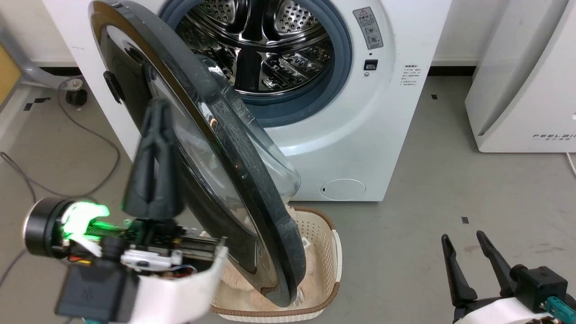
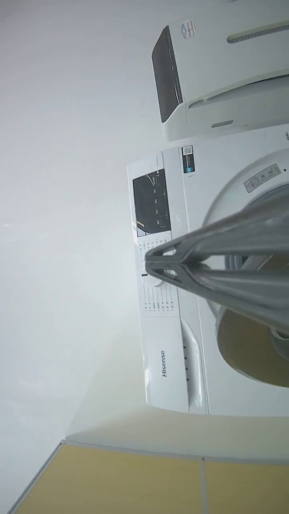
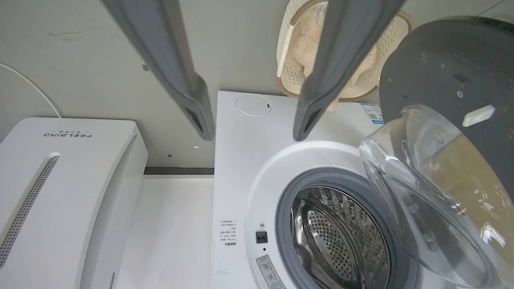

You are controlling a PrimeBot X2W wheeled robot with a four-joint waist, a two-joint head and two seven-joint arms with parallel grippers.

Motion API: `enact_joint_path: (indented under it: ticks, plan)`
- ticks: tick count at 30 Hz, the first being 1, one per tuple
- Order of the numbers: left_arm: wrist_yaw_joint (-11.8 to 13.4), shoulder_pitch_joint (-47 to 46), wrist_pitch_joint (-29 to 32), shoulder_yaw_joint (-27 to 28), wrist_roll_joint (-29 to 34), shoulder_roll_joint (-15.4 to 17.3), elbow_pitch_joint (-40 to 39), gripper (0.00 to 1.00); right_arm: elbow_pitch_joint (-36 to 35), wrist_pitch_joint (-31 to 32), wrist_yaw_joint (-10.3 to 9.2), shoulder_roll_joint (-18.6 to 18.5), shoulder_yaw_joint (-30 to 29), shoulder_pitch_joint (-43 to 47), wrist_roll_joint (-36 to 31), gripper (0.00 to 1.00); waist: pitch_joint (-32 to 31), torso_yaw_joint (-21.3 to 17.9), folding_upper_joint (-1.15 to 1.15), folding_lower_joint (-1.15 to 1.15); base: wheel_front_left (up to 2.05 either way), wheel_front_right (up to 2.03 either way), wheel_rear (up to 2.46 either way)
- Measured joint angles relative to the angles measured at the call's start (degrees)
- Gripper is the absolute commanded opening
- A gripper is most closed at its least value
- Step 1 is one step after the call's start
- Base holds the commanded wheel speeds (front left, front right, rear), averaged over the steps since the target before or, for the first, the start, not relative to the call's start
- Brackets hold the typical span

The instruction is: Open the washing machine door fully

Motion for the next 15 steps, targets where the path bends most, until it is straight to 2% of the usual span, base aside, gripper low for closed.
enact_joint_path:
  ticks: [3, 8, 15]
  plan:
    - [-0.89, -0.73, 0.00, -3.19, 1.45, 0.18, -2.25, 0.00, 0.10, 0.23, 0.00, 0.00, -0.13, -0.07, 0.34, 1.00, 0.10, -0.19, 0.00, 0.00, 0.00, 0.00, 0.00]
    - [-4.28, -0.71, 0.22, -10.25, 2.21, 0.46, -3.00, 0.00, 0.40, 0.37, 0.00, 0.00, -0.42, -0.09, 0.45, 1.00, -0.05, -0.22, 0.00, 0.00, 0.00, 0.00, 0.00]
    - [-7.40, 1.50, 5.32, -20.53, 0.45, 0.45, -0.10, 0.00, 0.80, 0.59, 0.00, 0.00, -0.68, -0.03, 0.49, 1.00, -0.51, 0.05, 0.00, 0.00, 0.00, 0.00, 0.00]
